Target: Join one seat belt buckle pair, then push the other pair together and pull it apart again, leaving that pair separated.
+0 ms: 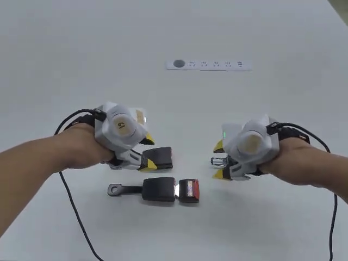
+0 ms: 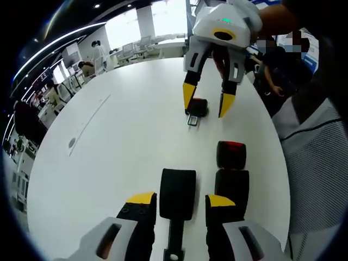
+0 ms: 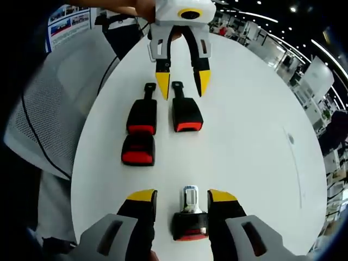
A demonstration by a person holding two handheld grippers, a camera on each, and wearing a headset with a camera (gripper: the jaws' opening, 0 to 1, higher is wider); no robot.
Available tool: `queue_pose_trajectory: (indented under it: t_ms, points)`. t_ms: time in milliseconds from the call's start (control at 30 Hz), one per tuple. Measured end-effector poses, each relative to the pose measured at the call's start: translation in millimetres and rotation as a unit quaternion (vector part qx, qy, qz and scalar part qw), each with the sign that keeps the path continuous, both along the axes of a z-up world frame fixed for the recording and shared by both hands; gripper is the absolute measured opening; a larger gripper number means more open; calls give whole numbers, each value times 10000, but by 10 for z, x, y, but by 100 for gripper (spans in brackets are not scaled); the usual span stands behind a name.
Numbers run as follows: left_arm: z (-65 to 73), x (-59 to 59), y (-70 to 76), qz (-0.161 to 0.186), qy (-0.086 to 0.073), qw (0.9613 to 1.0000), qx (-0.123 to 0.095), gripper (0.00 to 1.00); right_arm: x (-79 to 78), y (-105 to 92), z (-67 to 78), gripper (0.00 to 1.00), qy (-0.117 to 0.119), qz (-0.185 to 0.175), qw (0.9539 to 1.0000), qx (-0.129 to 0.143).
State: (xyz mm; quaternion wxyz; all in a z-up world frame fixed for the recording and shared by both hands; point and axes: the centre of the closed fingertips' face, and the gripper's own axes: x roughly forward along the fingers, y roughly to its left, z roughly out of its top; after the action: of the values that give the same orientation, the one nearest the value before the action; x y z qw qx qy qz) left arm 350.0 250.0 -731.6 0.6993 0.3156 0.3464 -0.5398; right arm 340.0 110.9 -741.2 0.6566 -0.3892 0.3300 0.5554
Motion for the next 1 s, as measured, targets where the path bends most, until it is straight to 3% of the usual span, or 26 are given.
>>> queue_pose_trajectory:
  t_ms: [233, 333, 467, 633, 1000]
  points:
    - [-128, 68, 60, -81, 115, 9998, 157, 37, 130, -285, -70, 33, 65, -91, 9998, -138]
    - [-129, 103, 54, -132, 46, 9997, 217, 37, 156, -369, -123, 33, 90, -80, 9997, -191]
    - [-192, 79, 27, -197, 130, 9994, 263, 37, 151, -473, -151, 34, 216, -172, 9995, -178]
    - [-336, 93, 35, -271, 222, 9989, 322, 37, 127, -501, -198, 33, 323, -98, 9993, -174]
    - [-413, 62, -11, -409, 363, 9978, 368, 34, 62, -501, -293, 31, 450, 150, 9985, -290]
